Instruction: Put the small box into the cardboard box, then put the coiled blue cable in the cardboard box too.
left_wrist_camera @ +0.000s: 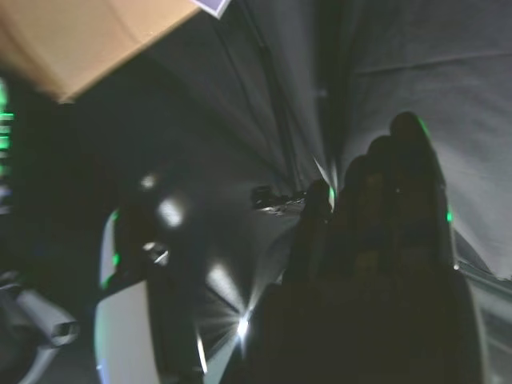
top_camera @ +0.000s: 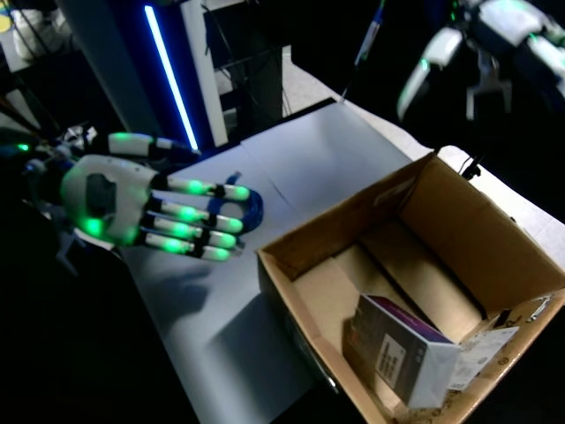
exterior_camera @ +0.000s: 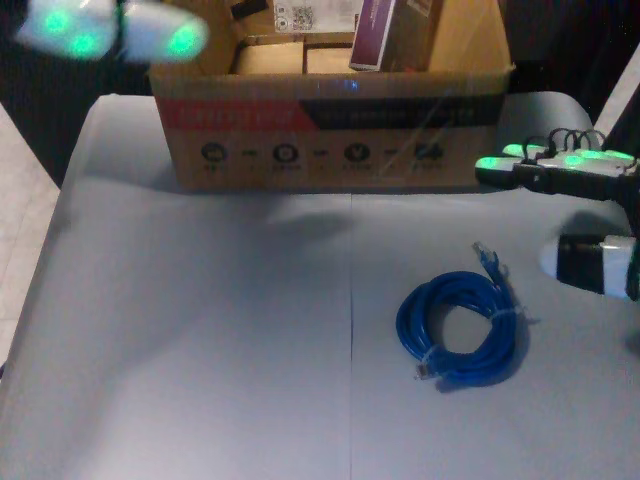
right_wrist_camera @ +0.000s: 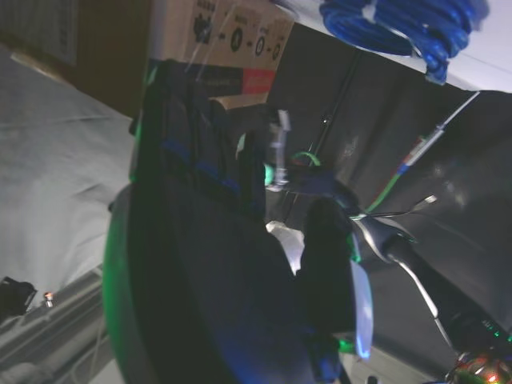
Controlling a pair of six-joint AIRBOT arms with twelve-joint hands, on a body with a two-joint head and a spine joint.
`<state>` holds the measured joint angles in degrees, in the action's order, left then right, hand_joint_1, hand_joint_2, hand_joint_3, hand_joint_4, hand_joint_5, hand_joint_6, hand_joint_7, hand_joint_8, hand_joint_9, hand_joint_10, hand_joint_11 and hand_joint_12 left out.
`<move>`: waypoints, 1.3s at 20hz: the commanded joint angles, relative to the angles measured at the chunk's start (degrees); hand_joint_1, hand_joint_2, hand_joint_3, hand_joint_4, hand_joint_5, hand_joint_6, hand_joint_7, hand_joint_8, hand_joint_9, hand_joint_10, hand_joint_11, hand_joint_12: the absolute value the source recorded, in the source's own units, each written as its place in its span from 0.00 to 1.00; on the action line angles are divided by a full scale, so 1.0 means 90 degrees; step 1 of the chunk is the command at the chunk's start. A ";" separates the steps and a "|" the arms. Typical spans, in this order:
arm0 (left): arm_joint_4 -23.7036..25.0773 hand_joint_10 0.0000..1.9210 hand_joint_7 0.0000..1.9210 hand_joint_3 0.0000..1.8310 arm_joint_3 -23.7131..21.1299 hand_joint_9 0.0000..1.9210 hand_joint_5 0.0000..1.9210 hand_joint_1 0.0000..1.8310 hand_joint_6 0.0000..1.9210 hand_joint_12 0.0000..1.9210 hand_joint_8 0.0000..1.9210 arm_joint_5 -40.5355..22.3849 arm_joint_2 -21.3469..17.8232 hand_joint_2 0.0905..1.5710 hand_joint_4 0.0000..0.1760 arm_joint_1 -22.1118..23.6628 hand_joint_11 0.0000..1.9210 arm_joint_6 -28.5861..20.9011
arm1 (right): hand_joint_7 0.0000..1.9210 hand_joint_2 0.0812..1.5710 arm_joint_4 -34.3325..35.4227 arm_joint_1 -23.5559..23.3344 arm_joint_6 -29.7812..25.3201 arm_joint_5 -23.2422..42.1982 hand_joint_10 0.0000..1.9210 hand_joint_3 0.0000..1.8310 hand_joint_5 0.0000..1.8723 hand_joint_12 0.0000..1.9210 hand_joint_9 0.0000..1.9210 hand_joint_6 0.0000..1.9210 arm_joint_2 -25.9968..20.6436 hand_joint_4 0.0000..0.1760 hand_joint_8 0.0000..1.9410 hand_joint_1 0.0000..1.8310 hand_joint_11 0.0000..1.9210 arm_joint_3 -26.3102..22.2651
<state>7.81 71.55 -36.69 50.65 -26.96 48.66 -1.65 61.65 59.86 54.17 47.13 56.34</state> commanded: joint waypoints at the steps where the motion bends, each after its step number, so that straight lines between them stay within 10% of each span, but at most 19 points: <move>1: -0.0137 0.00 0.01 0.00 -0.0124 0.00 0.01 0.23 0.00 0.01 0.00 -0.1163 -0.0170 0.52 1.00 -0.0085 0.00 0.0007 | 0.07 0.80 0.0113 -0.0087 -0.0057 0.0765 0.00 0.00 0.11 0.14 0.06 0.00 -0.0057 1.00 0.00 0.14 0.00 -0.0024; 6: -0.0719 0.00 0.00 0.00 -0.1540 0.00 0.04 0.35 0.01 0.00 0.00 -0.1935 -0.1412 0.51 1.00 -0.1584 0.00 0.0927 | 0.07 0.65 0.0114 -0.0088 -0.0057 0.0772 0.00 0.00 0.08 0.09 0.06 0.00 -0.0248 1.00 0.00 0.27 0.00 -0.0131; 14: -0.1773 0.00 0.00 0.00 -0.2262 0.00 0.03 0.33 0.01 0.01 0.00 -0.3053 -0.1365 0.43 1.00 -0.3774 0.03 0.0980 | 0.01 0.55 -0.0169 -0.0117 -0.0058 0.0811 0.00 0.00 0.05 0.10 0.04 0.00 -0.0310 1.00 0.00 0.36 0.00 -0.0227; 24: -0.1933 0.00 0.00 0.00 -0.2143 0.00 0.01 0.27 0.00 0.03 0.00 -0.2599 -0.0803 0.51 1.00 -0.3975 0.03 0.0923 | 0.00 0.50 -0.1520 -0.1036 -0.0072 -0.0174 0.00 0.00 0.10 0.07 0.02 0.00 0.0068 1.00 0.00 0.40 0.04 -0.0182; 26: -0.1940 0.00 0.00 0.00 -0.2148 0.00 0.01 0.27 0.00 0.03 0.00 -0.2607 -0.0792 0.51 1.00 -0.4037 0.03 0.0906 | 0.00 0.49 -0.1791 -0.1097 -0.0121 -0.0268 0.00 0.00 0.07 0.22 0.03 0.00 0.0160 1.00 0.00 0.41 0.00 -0.0172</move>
<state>-9.02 52.12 -53.69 43.38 -63.70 57.17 -18.81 52.07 59.07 46.98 48.56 54.81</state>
